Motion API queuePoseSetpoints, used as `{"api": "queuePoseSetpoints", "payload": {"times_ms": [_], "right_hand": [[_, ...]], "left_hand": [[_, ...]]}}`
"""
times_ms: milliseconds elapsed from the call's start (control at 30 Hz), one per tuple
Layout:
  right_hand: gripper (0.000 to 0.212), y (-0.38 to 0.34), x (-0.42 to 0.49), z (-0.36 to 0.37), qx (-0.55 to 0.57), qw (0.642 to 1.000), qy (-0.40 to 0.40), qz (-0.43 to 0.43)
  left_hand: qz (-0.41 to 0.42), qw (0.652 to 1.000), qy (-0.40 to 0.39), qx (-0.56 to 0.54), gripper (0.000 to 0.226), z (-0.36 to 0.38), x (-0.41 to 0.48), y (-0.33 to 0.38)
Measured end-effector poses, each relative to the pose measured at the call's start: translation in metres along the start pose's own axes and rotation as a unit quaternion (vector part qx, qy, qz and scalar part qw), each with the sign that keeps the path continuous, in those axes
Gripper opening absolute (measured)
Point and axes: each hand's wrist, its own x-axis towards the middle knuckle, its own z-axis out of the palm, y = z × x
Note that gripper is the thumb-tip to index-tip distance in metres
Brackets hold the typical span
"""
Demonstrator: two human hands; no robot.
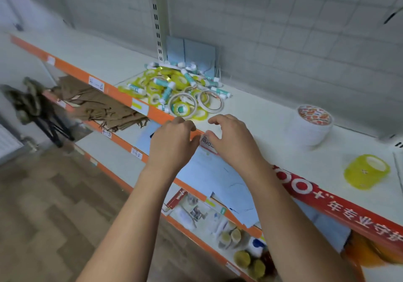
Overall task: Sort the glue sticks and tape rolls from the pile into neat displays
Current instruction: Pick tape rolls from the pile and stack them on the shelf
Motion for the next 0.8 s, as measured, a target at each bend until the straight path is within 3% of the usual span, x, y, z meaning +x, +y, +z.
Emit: {"api": "queuePoseSetpoints", "payload": {"times_ms": [467,667,800], "right_hand": [[0.037,0.016,0.092,0.025,-0.004,0.999,-0.025,0.037],[0.05,0.026,0.114,0.037,-0.023,0.996,-0.034,0.08],[0.056,0.027,0.131,0.047,-0.006,0.993,-0.026,0.119]], "left_hand": [[-0.038,0.998,-0.048,0.015,0.054,0.037,0.095,-0.037],[0.002,0.996,-0.084,0.023,0.072,0.052,0.124,-0.051],[0.023,0.994,-0.092,0.048,0.066,0.058,0.134,-0.062]]}}
